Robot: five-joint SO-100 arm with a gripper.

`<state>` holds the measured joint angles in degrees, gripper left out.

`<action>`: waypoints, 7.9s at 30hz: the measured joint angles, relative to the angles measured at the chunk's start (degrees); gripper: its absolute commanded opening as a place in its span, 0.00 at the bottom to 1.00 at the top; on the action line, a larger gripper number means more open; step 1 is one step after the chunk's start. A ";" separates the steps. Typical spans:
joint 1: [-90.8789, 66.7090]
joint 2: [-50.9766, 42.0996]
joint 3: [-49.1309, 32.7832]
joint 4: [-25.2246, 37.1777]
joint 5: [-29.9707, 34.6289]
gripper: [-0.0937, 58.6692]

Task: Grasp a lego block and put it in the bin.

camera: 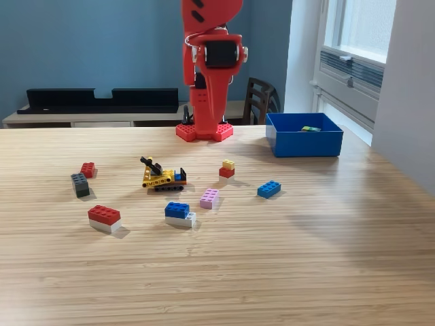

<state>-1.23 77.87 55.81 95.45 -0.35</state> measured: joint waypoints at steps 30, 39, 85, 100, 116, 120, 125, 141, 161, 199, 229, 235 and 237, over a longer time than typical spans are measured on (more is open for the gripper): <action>14.94 23.03 44.38 -22.24 -18.90 0.30; 15.56 33.05 61.70 -29.62 -26.10 0.46; 20.57 20.21 68.55 -44.56 -22.68 0.62; 20.74 13.01 60.12 -44.56 -21.71 0.09; 20.74 12.48 54.14 -37.35 -15.91 0.00; 20.65 12.48 47.72 -31.29 -14.06 0.00; 17.31 12.48 40.78 -23.91 -11.95 0.00; -3.43 12.48 29.71 -6.15 -0.70 0.00; -53.00 12.48 22.41 2.46 15.73 0.00; -70.14 12.48 18.02 2.46 8.35 0.24; -25.05 12.48 10.46 2.46 3.78 0.00; -21.80 12.48 10.46 2.46 2.37 0.00; -20.65 12.48 10.46 2.46 2.11 0.00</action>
<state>-21.88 90.35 66.27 97.91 1.76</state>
